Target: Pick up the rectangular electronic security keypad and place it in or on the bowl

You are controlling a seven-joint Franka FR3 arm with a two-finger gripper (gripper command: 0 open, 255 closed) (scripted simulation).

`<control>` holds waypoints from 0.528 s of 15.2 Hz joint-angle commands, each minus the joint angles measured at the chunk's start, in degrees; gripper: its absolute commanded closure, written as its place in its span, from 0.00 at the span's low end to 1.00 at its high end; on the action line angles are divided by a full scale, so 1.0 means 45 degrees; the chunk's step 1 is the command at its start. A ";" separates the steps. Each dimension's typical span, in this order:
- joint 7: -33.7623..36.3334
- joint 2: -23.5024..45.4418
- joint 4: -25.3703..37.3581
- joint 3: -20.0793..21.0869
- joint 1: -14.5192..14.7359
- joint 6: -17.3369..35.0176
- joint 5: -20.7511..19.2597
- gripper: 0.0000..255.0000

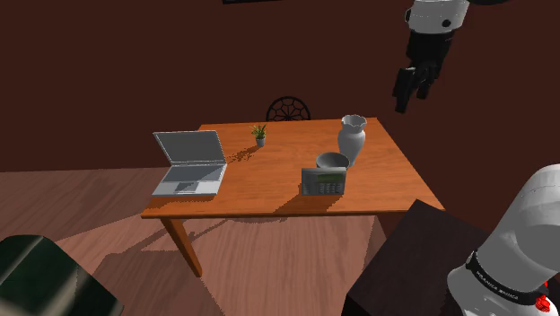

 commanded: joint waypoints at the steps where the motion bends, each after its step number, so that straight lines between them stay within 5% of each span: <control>1: 0.0000 0.0000 0.0000 0.0000 0.0000 0.0000 0.0000 0.00; 8: -0.2412 0.2164 -0.0570 -0.1368 0.0186 0.2293 -0.0697 0.00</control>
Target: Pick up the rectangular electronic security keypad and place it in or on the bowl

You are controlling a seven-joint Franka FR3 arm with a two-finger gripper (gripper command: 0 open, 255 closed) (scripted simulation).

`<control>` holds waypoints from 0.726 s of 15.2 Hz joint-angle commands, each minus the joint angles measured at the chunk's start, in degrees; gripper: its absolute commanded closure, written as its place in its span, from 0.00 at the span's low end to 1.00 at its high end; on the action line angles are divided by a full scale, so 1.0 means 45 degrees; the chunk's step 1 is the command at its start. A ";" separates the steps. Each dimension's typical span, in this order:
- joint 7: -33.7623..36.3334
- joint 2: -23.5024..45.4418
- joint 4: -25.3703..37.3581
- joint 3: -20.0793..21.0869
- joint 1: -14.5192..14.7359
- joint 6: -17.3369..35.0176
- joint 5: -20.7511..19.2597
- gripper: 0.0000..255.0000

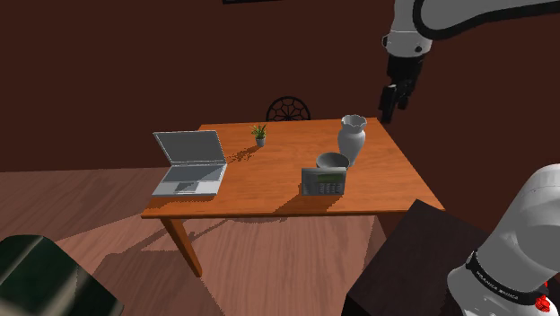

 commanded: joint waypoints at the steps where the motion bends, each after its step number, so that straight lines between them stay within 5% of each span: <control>1: -0.0684 0.0662 -0.0112 -0.0346 0.0068 0.0656 -0.0142 0.00; 11: -0.4089 0.5112 0.0741 -0.1800 0.0353 0.3596 -0.0254 0.00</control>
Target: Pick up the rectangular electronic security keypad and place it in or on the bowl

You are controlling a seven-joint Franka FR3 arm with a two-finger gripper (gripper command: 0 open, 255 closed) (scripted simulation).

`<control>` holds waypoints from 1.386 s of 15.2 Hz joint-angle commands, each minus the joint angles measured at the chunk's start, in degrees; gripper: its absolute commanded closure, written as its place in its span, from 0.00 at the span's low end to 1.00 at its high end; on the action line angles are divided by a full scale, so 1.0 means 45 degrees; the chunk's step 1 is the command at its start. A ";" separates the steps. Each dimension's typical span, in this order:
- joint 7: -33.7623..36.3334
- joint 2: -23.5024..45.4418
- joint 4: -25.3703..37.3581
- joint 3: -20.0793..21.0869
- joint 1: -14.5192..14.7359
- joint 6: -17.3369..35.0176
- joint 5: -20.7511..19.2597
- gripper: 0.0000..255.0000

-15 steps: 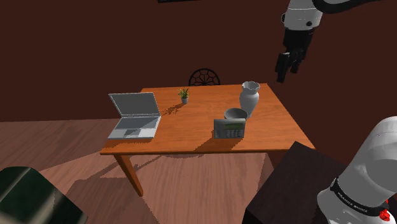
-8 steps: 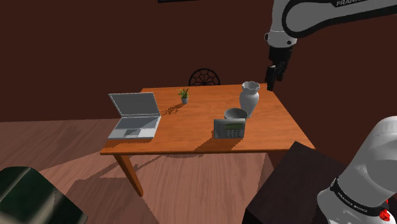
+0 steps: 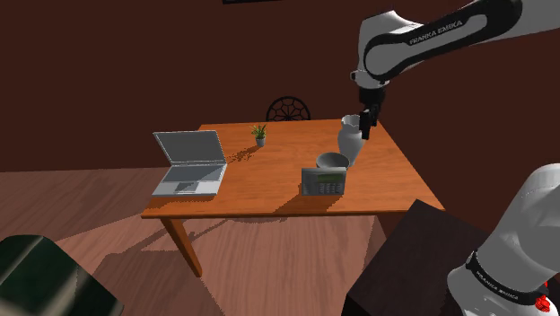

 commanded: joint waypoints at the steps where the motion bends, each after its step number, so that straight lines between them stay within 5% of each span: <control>1: -0.0780 0.1055 0.0273 -0.0269 0.0022 0.0652 0.0076 0.00; 11: -0.4127 0.6200 0.2842 -0.0507 -0.0157 0.2448 0.1013 0.00; 21: -0.6623 1.1343 0.6852 0.0232 -0.0827 0.2866 0.1479 0.00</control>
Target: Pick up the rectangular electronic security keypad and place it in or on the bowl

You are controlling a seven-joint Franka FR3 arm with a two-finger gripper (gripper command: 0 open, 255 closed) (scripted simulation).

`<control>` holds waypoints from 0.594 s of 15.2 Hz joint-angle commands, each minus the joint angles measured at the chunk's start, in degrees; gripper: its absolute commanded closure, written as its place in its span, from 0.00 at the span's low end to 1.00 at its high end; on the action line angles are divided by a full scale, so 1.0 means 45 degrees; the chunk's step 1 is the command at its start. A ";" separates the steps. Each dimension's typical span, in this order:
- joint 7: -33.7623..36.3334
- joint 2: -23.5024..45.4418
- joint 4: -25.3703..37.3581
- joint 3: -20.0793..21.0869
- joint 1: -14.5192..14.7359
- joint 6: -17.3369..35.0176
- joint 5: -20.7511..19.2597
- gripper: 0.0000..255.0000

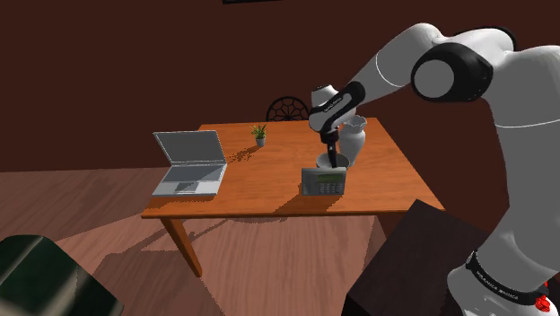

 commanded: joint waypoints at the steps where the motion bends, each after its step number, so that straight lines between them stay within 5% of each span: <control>1: -0.0486 0.1159 0.1086 0.0165 -0.0178 -0.0050 0.0021 0.00; 5: -0.1226 0.3289 0.3247 0.0479 -0.0387 -0.0332 -0.0066 0.00; 9: -0.1232 0.3547 0.3131 0.0492 -0.0435 0.0044 -0.0056 0.00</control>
